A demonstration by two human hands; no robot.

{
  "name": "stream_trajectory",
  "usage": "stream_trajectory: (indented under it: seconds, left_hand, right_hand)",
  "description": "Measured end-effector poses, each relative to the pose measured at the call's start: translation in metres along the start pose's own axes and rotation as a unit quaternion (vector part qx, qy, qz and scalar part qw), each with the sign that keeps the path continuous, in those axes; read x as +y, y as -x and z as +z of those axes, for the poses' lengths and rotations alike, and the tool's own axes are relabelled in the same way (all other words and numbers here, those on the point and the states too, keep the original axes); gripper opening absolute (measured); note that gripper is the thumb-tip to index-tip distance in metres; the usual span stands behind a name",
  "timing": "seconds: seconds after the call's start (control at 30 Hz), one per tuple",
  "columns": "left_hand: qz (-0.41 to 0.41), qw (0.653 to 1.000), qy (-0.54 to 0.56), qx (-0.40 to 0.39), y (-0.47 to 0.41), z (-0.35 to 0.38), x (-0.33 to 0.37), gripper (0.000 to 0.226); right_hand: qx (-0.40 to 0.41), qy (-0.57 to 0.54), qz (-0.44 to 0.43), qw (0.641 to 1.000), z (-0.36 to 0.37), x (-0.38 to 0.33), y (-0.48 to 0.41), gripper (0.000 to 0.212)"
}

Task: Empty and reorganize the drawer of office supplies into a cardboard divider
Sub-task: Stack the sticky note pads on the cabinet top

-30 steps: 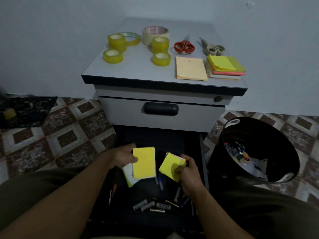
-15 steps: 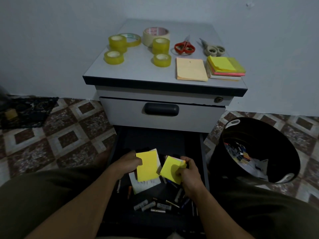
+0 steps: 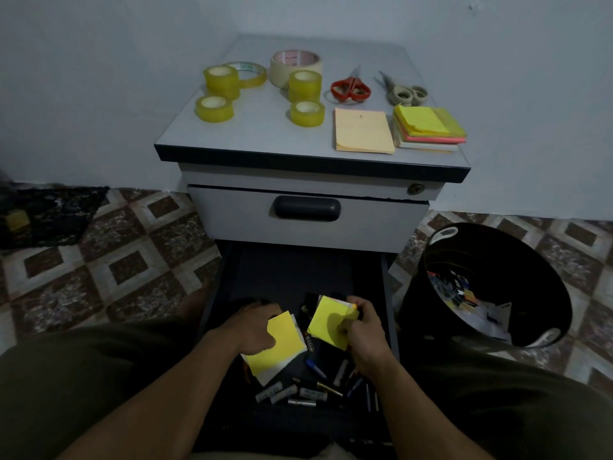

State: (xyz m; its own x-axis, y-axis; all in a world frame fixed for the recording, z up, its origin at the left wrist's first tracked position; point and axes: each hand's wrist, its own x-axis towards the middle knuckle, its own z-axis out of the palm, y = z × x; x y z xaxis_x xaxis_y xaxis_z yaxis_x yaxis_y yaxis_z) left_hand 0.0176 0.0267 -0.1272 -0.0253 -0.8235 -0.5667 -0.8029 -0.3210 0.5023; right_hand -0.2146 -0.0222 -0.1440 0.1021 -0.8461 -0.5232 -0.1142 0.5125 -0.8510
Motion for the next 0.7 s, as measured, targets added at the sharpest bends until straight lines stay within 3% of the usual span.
stream_trajectory:
  seconds: [0.1, 0.33, 0.5, 0.63, 0.7]
  left_hand:
    - [0.013, 1.000, -0.002, 0.000, 0.000, 0.006, 0.003, 0.034]
    - [-0.032, 0.987, 0.155, -0.003, 0.004, -0.002, 0.004, 0.031]
    - [-0.093, 0.933, 0.340, 0.077, 0.005, -0.001, 0.003, 0.067]
    - [-0.122, 0.902, 0.402, 0.103, 0.008, 0.014, 0.007, 0.089]
    - [-0.132, 0.885, 0.432, 0.115, 0.010, 0.021, 0.010, 0.090]
  right_hand:
    - [-0.003, 0.005, -0.006, 1.000, 0.000, 0.001, 0.001, 0.046]
    - [-0.002, 0.007, -0.010, 1.000, 0.000, 0.000, 0.002, 0.047]
    - [-0.004, 0.002, -0.007, 1.000, 0.001, -0.001, 0.003, 0.048]
    - [-0.015, 0.038, 0.009, 0.999, 0.005, 0.002, 0.005, 0.049]
    - [-0.018, 0.052, 0.013, 0.998, 0.007, 0.005, 0.006, 0.046]
